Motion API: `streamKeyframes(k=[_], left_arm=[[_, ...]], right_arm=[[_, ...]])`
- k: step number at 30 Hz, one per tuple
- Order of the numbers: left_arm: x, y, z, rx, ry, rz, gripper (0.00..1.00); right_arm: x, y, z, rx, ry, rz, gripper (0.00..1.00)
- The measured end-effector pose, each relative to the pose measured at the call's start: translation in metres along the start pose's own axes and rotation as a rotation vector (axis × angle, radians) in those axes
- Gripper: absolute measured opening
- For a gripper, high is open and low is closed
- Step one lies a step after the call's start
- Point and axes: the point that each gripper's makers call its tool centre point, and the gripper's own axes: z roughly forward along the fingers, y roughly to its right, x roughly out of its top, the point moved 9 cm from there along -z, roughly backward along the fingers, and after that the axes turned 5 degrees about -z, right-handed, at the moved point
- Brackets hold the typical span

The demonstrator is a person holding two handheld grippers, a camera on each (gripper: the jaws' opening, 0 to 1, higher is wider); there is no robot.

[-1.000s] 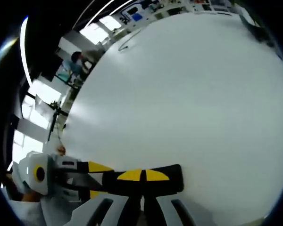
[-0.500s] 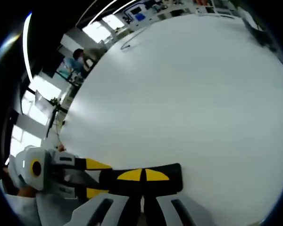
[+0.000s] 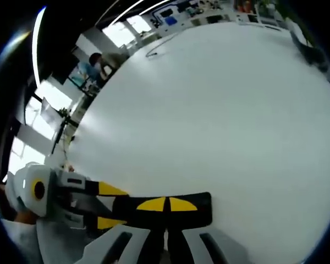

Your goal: Press the specified remote control buttons in sequence, fully releasing each button before pressing the next.

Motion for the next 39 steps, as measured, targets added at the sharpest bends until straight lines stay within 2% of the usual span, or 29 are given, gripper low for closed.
streamKeyframes(k=[3, 6, 16, 21, 25, 39], left_arm=[[0.0, 0.0, 0.0, 0.0, 0.0, 0.0, 0.24], [0.0, 0.0, 0.0, 0.0, -0.001, 0.0, 0.24], [0.0, 0.001, 0.0, 0.001, 0.001, -0.001, 0.24], [0.0, 0.001, 0.0, 0.002, 0.001, -0.001, 0.24], [0.0, 0.001, 0.0, 0.002, 0.001, -0.001, 0.24], [0.0, 0.001, 0.0, 0.0, 0.002, 0.0, 0.24]], right_arm=[[0.001, 0.0, 0.0, 0.003, -0.003, -0.014, 0.0], [0.002, 0.0, -0.001, 0.003, -0.007, 0.025, 0.0], [0.0, -0.001, -0.007, -0.024, -0.06, 0.045, 0.0], [0.0, -0.005, -0.011, 0.029, -0.073, 0.099, 0.0], [-0.002, -0.006, -0.009, 0.026, -0.102, 0.097, 0.0], [-0.004, -0.006, -0.006, 0.022, -0.112, 0.062, 0.0]])
